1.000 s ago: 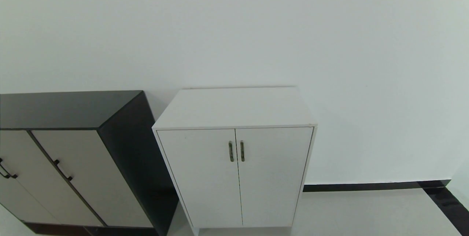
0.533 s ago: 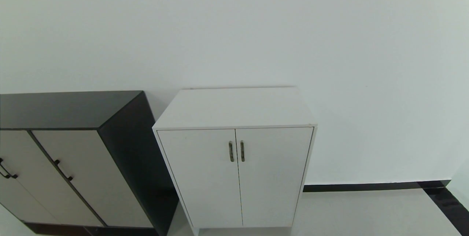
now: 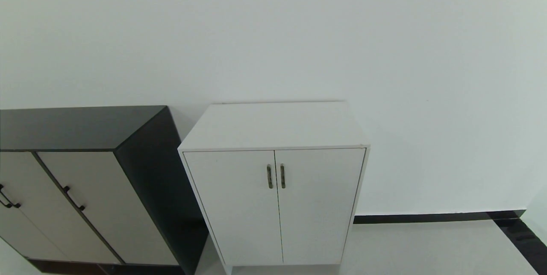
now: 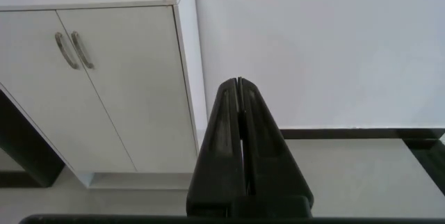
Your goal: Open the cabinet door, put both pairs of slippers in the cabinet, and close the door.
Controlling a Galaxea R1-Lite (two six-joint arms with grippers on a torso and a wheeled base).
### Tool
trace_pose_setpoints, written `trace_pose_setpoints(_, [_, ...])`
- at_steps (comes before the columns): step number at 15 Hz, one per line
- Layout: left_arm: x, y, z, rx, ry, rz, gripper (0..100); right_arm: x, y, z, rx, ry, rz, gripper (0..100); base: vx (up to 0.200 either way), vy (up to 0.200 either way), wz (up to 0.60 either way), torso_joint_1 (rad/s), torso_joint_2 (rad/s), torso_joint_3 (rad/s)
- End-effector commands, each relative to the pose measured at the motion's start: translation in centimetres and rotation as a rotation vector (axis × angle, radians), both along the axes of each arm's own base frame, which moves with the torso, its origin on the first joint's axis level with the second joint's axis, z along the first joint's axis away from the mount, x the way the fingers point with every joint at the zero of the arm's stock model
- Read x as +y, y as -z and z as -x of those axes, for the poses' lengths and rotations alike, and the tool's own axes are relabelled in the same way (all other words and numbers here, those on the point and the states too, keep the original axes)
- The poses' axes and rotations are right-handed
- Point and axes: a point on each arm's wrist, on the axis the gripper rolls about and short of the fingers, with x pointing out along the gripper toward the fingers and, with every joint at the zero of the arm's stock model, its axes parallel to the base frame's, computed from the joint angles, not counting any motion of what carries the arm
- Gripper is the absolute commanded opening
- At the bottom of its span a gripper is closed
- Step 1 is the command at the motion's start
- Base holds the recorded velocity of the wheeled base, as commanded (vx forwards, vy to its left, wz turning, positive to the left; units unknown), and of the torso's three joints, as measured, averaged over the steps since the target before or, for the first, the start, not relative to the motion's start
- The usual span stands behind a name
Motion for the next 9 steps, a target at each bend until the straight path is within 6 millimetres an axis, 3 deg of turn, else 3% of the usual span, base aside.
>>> trace_pose_setpoints(1, [0.01,0.00,0.00,0.000,-0.005,0.000,0,-0.01,0.00,0.01,-0.001,0.005,0.000,0,0.000,0.000,0.00,0.000,0.00,0.000])
trace_pose_setpoints(9, [0.01,0.00,0.00,0.000,-0.003,0.000,0,-0.01,0.01,0.02,-0.003,0.004,-0.006,0,0.000,0.000,0.00,0.000,0.00,0.000])
